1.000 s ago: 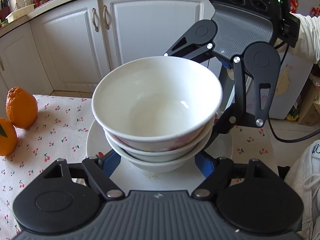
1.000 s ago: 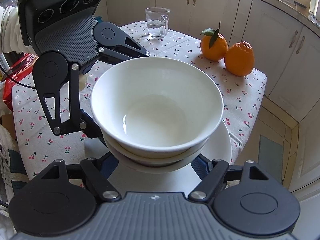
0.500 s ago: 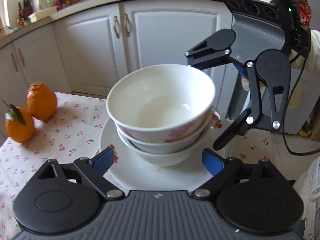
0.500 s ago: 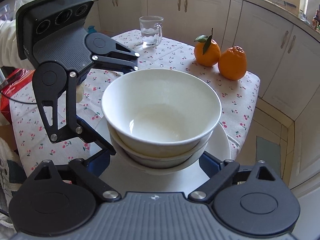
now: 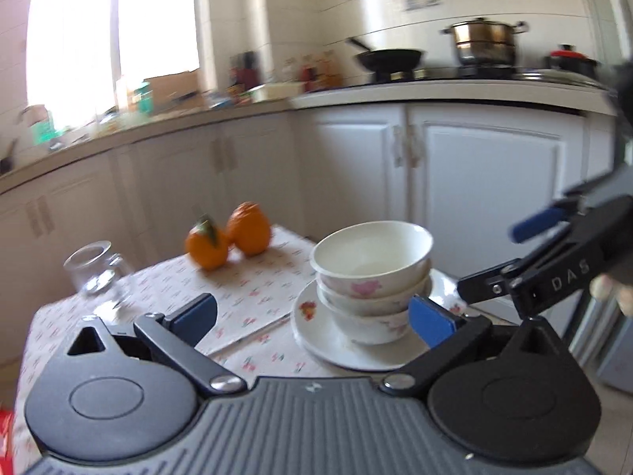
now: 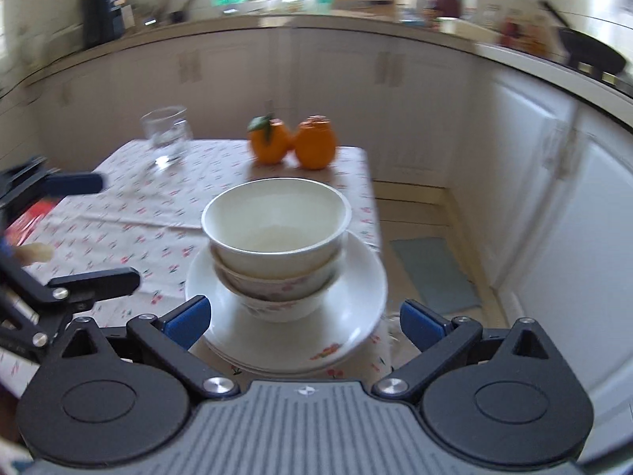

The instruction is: Organize plates and bowls

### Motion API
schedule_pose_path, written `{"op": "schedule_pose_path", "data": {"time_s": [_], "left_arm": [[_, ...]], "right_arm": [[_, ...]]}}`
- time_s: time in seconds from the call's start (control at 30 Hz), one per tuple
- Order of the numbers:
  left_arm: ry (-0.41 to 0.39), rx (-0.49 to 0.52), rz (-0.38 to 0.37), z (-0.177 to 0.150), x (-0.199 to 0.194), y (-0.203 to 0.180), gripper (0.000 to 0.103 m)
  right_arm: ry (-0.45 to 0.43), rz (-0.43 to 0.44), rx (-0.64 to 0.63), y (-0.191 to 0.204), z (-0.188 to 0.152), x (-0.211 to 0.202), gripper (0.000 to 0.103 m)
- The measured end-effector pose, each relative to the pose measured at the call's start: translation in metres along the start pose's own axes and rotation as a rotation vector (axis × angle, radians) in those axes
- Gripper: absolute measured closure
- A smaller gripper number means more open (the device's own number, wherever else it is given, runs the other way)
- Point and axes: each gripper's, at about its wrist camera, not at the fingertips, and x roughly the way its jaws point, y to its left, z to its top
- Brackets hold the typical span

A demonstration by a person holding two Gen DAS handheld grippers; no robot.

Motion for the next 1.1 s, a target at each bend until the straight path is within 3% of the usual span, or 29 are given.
{"op": "schedule_pose_path", "data": {"time_s": [0.1, 0.2, 0.47, 1.1], "left_arm": [[0.053, -0.047, 0.119, 0.004, -0.01, -0.008, 0.001], [0.049, -0.084, 0.182, 0.003, -0.025, -0.009, 0.001], [0.017, -0.137, 0.21, 0.001, -0.055, -0.008, 0.001], [0.057, -0.171, 0.281, -0.005, -0.059, -0.013, 0.001]], "right_arm": [[-0.033, -0.102, 0.07, 0.012, -0.009, -0.019, 0.0], [-0.061, -0.168, 0.087, 0.024, -0.015, -0.035, 0.0], [-0.141, -0.196, 0.084, 0.037, -0.023, -0.068, 0.0], [-0.156, -0.2, 0.091, 0.048, -0.031, -0.075, 0.0]]}}
